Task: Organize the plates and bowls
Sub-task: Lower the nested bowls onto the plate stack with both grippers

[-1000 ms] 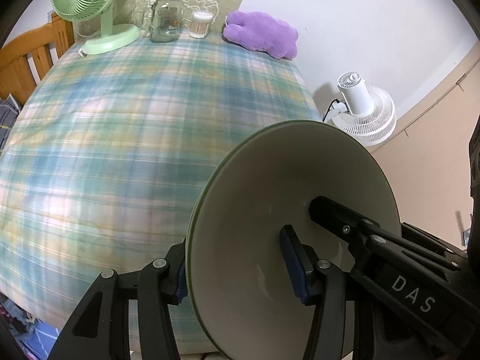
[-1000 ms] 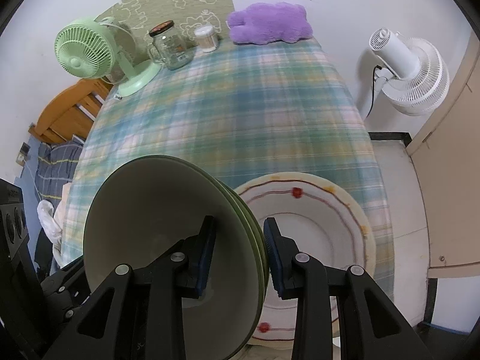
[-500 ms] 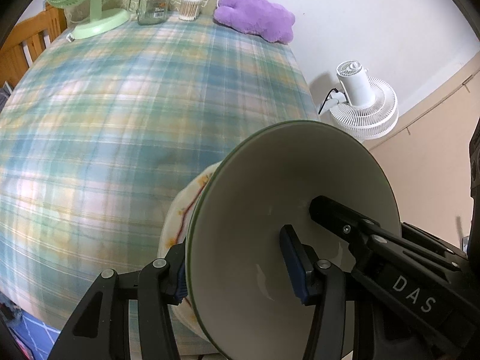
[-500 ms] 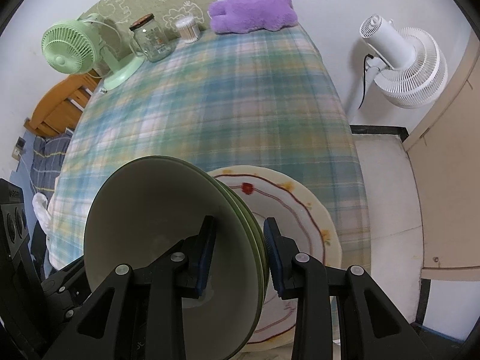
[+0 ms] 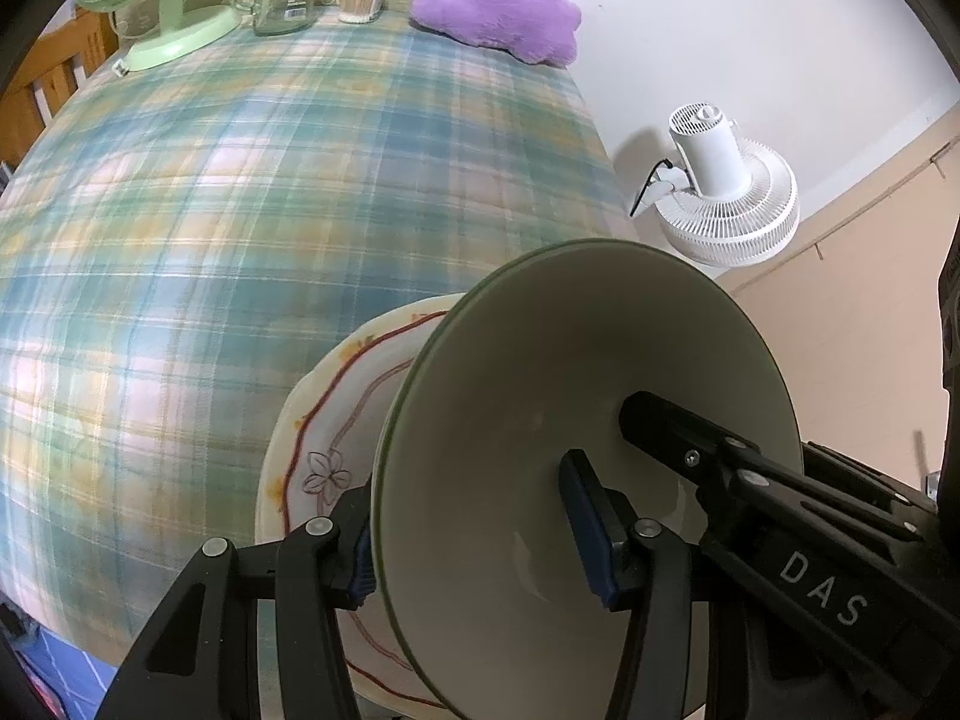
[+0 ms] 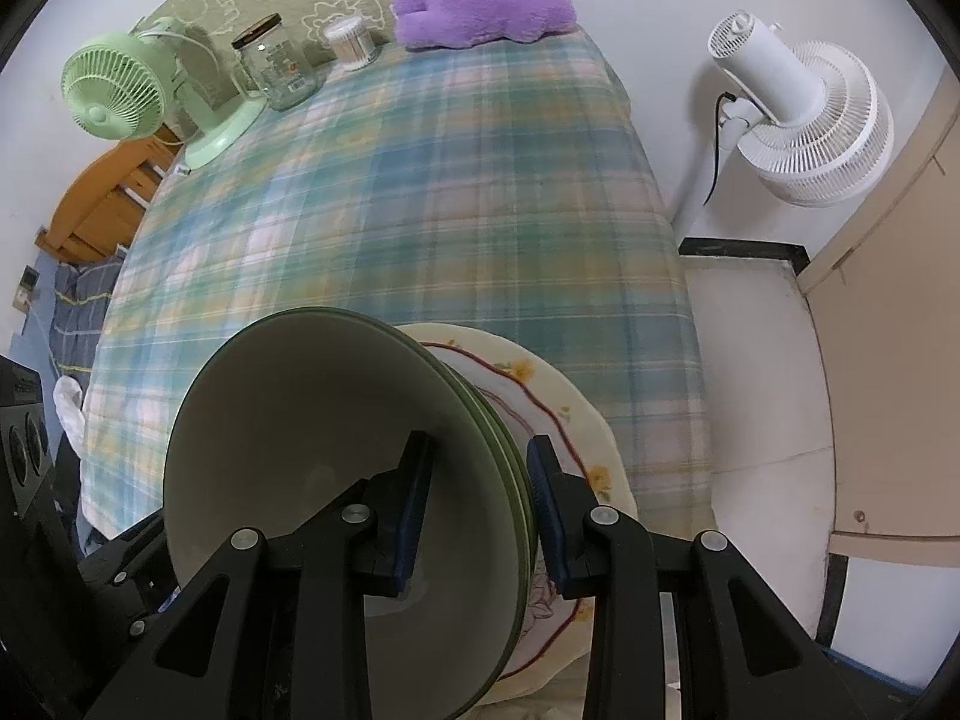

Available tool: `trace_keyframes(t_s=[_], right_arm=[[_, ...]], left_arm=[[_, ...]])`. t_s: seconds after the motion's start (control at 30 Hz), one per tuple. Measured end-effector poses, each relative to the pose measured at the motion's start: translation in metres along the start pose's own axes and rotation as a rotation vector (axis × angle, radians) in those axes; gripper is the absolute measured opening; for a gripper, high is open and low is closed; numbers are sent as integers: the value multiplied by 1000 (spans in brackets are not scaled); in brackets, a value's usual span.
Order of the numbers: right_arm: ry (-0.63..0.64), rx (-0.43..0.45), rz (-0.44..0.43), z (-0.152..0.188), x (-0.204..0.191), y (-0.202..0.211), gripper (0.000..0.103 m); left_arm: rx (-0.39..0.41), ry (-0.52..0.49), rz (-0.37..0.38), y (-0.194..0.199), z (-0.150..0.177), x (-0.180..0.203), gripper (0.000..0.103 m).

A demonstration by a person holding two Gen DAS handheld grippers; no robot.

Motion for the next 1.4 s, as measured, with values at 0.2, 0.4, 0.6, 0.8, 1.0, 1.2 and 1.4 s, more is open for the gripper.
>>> trace_keyframes(t_s=[0.2,0.4,0.6,0.8,1.0,1.2,1.4], right_arm=[[-15,0,-3,1,6,-2,39],[-19,40,-12,2,7,-2,40],[-5,-4,-45,14,4,-11,64],[15,5,-63,17,-4,-6,67],[-11,45,-48,17,-7,8,72],[-50,157,70,12,-7,37,73],[-136,294,174,12,-8,74,73]], left_arm=[[1,-24,-22,-1,-1,2,51],[14,-46,-41,-1,2,3,61],[4,-125,-84,-3,11,14,71],[18,-136,-110,7,12,11,81],[65,-176,-113,27,7,9,88],[153,-234,-87,52,-3,6,89],[230,-292,-77,81,-12,-1,90]])
Point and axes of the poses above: each gripper's, at about its wrist camera, not at the fingertips, and y roughly against the way its jaws point, x to its right, z to its underside, the point moved 6 cm from there along -y, roughly the way its jaws point, and after that the axes turned 6 degrees about -y, right-handed, at the moved point
